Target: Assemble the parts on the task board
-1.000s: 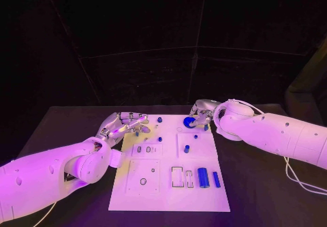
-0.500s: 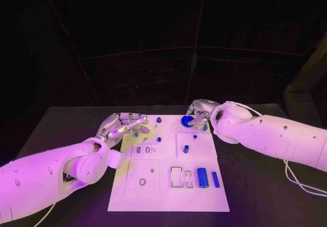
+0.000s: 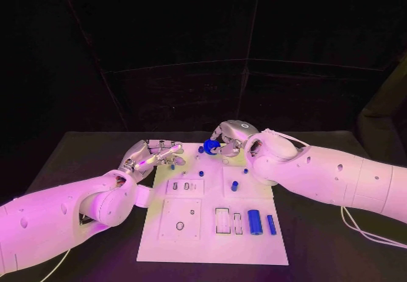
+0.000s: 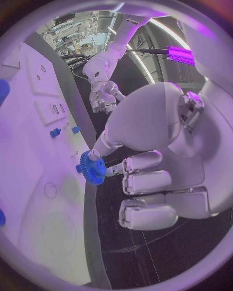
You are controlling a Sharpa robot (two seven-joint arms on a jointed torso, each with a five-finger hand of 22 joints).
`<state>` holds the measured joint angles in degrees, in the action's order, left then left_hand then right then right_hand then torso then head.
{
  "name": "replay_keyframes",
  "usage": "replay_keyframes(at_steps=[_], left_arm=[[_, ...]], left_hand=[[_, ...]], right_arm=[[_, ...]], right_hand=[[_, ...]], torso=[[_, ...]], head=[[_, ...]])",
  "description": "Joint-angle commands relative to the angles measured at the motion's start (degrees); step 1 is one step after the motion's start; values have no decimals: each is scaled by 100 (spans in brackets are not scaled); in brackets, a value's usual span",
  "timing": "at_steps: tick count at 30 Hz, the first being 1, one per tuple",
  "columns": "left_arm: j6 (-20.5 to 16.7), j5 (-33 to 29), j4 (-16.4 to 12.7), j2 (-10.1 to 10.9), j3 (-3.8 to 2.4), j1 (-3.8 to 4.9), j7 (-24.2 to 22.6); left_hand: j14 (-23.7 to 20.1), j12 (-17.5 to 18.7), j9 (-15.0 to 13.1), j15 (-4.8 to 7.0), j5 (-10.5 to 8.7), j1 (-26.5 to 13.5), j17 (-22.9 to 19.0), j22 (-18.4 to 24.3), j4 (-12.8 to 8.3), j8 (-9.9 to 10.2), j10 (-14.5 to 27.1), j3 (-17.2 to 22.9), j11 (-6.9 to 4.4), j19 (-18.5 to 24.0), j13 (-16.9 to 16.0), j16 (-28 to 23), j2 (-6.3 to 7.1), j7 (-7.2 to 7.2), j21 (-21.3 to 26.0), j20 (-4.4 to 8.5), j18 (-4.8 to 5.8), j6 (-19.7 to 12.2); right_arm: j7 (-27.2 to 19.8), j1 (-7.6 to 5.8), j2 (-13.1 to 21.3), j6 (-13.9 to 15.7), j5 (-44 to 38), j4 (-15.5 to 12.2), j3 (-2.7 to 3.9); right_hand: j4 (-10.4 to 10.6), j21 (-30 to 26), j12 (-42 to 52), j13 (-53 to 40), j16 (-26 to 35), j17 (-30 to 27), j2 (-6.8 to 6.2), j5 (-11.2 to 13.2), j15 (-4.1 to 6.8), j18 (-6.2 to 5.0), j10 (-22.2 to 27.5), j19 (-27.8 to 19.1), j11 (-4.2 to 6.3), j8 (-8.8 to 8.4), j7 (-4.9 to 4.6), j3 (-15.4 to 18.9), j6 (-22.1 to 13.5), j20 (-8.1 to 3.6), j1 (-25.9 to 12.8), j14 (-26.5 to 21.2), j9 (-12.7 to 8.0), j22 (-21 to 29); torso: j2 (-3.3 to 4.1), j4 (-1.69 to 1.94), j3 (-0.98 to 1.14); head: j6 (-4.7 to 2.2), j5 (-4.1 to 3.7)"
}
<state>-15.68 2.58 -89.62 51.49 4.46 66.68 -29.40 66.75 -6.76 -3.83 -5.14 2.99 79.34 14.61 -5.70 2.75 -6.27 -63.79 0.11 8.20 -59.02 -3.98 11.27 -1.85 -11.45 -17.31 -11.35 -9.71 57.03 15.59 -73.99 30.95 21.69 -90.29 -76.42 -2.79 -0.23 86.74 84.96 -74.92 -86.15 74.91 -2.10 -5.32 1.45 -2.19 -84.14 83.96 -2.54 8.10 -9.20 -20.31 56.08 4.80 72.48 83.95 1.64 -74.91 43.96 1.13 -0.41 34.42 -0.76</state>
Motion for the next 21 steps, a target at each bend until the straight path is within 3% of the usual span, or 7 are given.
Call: replay_keyframes(at_steps=[1, 14, 21], left_arm=[[55, -49, 18, 1, -6, 16, -39], [57, -50, 65, -40, -6, 35, -48], [58, -50, 73, -49, -6, 37, -47]], left_hand=[[17, 34, 2, -3, -10, 36, 8, 7, -35, 21, -50, 4, -10, -48, 6, -31, -36, -6, 22, -5, -80, 40], [18, 37, 2, -2, -10, 41, 11, 8, -42, 22, -53, 10, -10, -49, 6, -35, -40, -5, 23, -4, -80, 42], [18, 37, 2, -2, -10, 41, 11, 8, -42, 22, -53, 10, -10, -49, 6, -35, -40, -5, 23, -4, -80, 42]], right_arm=[[108, 26, -145, 103, -311, 91, 1], [85, 243, -667, -296, -351, 494, -3], [110, 284, -801, -189, -410, 648, -3]], right_hand=[[6, 24, -25, -989, 7, 396, -22, 7, 26, 32, -244, 155, 10, 15, 186, -23, 372, -26, -32, 401, 230, -679], [-11, 22, -41, -980, 9, 390, -92, -45, 13, 32, -236, 154, -7, -32, 164, -17, 324, -17, -103, 400, 220, -678], [-46, 21, -61, -967, 10, 389, -135, -86, -8, 32, -223, 153, -35, -102, 129, -26, 229, -1, -129, 399, 209, -676]], torso=[[11, -5, 3], [6, -16, 12], [2, -23, 17]], head=[[13, 36], [47, 63], [53, 68]])
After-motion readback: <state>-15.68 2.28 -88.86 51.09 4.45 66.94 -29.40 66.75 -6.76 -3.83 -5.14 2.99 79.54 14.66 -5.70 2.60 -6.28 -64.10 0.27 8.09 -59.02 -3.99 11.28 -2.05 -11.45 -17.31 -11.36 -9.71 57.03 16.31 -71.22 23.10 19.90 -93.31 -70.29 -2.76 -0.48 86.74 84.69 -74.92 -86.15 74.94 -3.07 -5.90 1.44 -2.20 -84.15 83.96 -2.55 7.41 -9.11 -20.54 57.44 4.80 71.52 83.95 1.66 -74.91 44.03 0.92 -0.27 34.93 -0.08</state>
